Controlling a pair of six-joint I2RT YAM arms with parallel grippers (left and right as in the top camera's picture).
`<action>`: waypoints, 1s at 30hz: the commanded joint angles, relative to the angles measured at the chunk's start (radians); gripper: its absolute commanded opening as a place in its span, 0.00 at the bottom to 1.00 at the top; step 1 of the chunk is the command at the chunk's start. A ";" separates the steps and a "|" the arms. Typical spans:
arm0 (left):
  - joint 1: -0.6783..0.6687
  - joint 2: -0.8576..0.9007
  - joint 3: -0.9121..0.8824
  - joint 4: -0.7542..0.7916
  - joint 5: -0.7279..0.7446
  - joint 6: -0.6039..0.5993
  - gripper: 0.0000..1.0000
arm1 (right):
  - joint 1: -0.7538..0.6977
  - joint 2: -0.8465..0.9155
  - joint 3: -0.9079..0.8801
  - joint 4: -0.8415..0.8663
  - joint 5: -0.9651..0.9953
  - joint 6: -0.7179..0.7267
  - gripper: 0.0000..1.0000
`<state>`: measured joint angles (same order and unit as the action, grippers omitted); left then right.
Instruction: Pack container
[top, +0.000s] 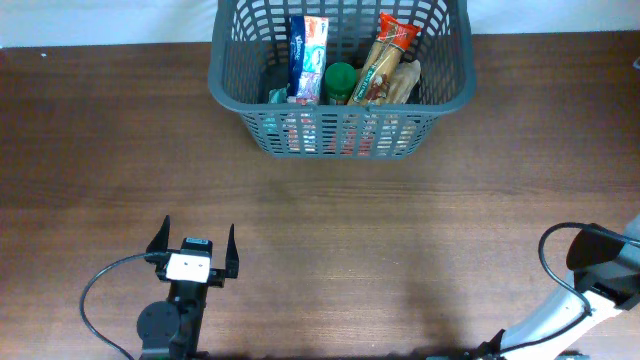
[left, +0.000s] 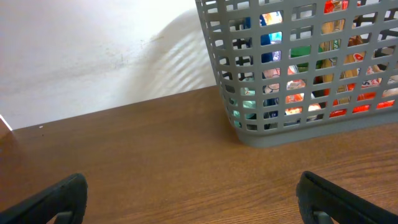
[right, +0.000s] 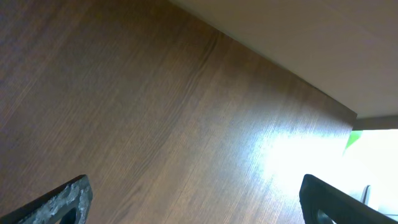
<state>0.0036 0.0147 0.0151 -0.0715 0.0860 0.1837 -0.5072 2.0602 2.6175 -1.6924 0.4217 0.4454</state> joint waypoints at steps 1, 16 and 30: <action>0.007 -0.010 -0.006 -0.005 -0.011 0.016 0.99 | -0.004 0.002 -0.002 -0.006 0.016 0.008 0.99; 0.007 -0.010 -0.006 -0.004 -0.011 0.016 0.99 | -0.004 0.002 -0.002 -0.006 0.016 0.008 0.99; 0.007 -0.010 -0.006 -0.004 -0.011 0.016 0.99 | -0.003 -0.001 -0.002 0.035 0.016 0.008 0.99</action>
<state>0.0036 0.0147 0.0151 -0.0715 0.0856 0.1837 -0.5072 2.0602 2.6175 -1.6722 0.4217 0.4454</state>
